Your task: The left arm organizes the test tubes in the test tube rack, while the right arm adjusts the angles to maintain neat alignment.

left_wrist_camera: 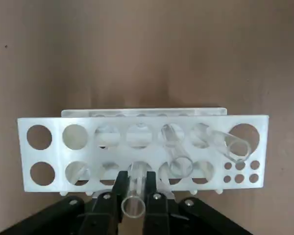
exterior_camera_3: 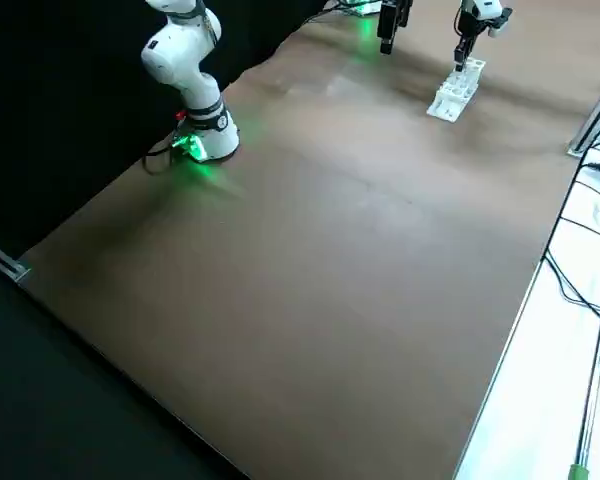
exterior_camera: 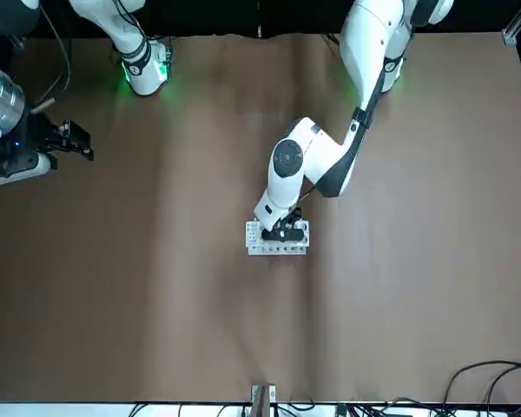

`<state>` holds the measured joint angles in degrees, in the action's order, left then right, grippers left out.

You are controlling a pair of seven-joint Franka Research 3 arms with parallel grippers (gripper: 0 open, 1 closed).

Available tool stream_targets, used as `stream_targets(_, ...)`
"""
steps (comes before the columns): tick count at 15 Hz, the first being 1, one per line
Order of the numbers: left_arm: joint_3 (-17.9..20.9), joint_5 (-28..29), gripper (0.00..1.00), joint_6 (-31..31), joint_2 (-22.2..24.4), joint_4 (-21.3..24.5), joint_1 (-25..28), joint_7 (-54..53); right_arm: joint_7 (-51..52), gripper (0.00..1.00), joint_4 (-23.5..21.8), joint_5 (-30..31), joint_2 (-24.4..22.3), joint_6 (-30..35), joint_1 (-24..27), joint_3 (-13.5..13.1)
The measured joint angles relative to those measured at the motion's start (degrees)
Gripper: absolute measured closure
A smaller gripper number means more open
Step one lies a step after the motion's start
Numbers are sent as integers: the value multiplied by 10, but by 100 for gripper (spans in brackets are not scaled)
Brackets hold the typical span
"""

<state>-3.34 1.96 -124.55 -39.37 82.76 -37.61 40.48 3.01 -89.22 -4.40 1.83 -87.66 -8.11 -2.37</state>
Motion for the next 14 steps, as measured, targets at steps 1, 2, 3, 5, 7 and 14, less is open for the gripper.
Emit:
stream_targets(1, 0, 0, 78, 0, 0, 0, 0, 0, 0, 0, 0, 0, 0, 0, 0, 0)
stream_targets(2, 0, 0, 78, 0, 0, 0, 0, 0, 0, 0, 0, 0, 0, 0, 0, 0)
stream_targets(3, 0, 0, 79, 0, 0, 0, 0, 0, 0, 0, 0, 0, 0, 0, 0, 0)
stream_targets(5, 0, 0, 80, 0, 0, 0, 0, 0, 0, 0, 0, 0, 0, 0, 0, 0)
stream_targets(7, 0, 0, 81, 0, 0, 0, 0, 0, 0, 0, 0, 0, 0, 0, 0, 0)
stream_targets(14, 0, 0, 81, 0, 0, -1, 0, 0, 0, 0, 0, 0, 0, 0, 0, 0)
